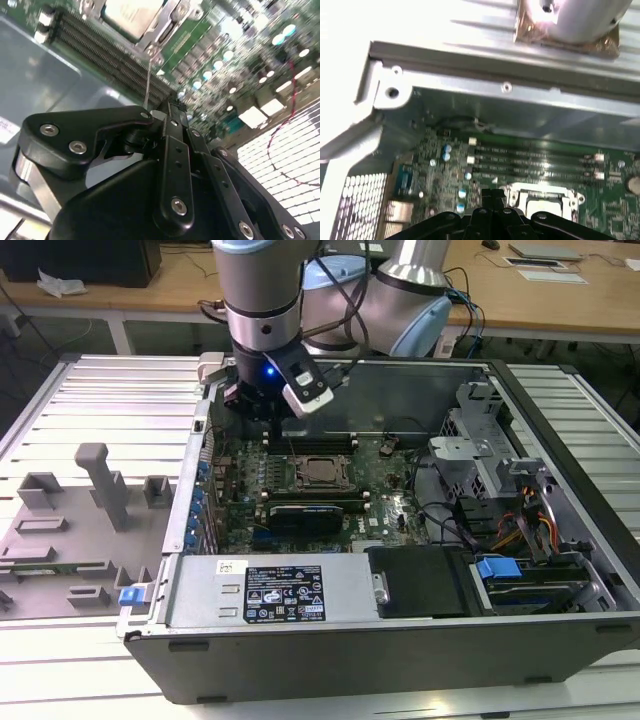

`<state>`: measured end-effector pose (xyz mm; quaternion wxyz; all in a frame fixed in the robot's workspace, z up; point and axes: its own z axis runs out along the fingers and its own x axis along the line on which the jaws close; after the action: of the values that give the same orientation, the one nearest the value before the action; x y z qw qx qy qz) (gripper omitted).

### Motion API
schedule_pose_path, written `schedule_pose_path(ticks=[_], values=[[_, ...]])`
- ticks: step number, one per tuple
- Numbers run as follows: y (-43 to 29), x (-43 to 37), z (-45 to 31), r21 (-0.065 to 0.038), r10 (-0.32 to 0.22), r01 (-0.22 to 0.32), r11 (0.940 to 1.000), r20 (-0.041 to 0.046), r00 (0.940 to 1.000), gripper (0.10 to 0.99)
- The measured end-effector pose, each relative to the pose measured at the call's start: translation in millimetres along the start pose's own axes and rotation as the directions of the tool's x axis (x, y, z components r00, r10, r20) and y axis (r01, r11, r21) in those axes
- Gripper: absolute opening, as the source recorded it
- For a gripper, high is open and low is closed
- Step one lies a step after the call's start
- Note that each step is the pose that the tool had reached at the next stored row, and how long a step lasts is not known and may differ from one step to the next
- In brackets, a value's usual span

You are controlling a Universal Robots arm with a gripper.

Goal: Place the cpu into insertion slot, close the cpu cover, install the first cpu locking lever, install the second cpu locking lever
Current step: 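Install the first cpu locking lever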

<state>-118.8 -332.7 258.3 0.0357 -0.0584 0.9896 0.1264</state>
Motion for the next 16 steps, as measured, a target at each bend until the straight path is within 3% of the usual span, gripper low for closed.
schedule_pose_path(ticks=[1, 2, 9, 14, 16], values=[[0.0, 0.1, 0.1, -0.022, 0.001, -0.001, 0.9998, 0.0029, 1.0, 0.106], [0.0, 0.2, 0.3, -0.026, 0.001, -0.001, 0.9996, 0.0035, 1.0, 0.106], [-1.7, -1.4, 6.0, -0.035, 0.002, -0.002, 0.9994, 0.0045, 1.0, 0.106], [-5.0, -22.5, 9.6, -0.036, 0.004, -0.004, 0.9994, 0.0052, 1.0, 0.106], [-6.8, -34.7, 11.0, -0.036, 0.005, -0.005, 0.9994, 0.0054, 1.0, 0.106]])
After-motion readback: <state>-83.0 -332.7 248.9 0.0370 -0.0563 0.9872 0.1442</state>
